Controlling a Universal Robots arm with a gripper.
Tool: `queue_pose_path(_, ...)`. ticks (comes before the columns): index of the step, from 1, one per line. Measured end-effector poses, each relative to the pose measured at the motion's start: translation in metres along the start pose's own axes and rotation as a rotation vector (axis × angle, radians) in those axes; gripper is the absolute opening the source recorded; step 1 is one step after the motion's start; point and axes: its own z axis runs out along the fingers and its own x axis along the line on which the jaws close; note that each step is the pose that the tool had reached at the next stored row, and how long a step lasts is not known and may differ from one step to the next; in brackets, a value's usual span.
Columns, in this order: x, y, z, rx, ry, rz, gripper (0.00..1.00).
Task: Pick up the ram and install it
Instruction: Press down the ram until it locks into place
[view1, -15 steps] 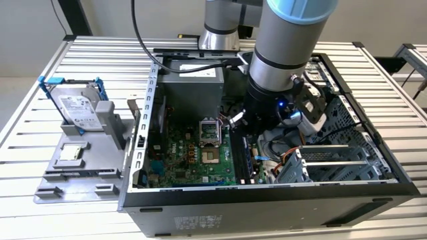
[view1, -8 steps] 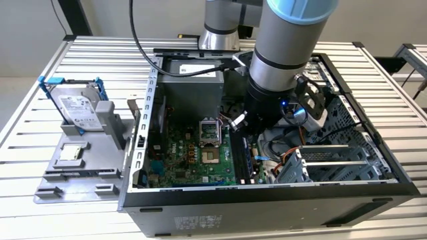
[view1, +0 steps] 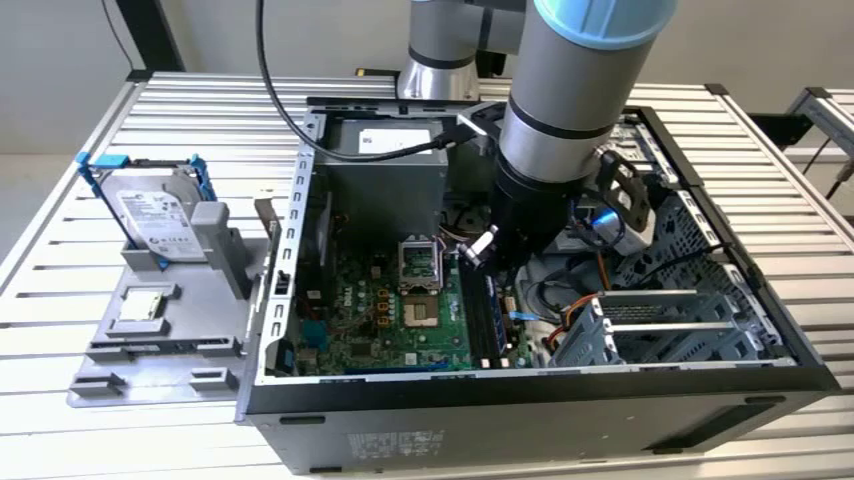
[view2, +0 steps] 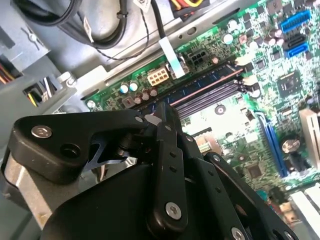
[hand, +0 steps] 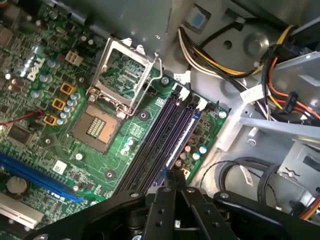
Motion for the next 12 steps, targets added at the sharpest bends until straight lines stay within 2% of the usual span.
queue_pose_path(12,0.0001,0.0000,0.0000,0.0016,-0.0088,-0.096,0.00)
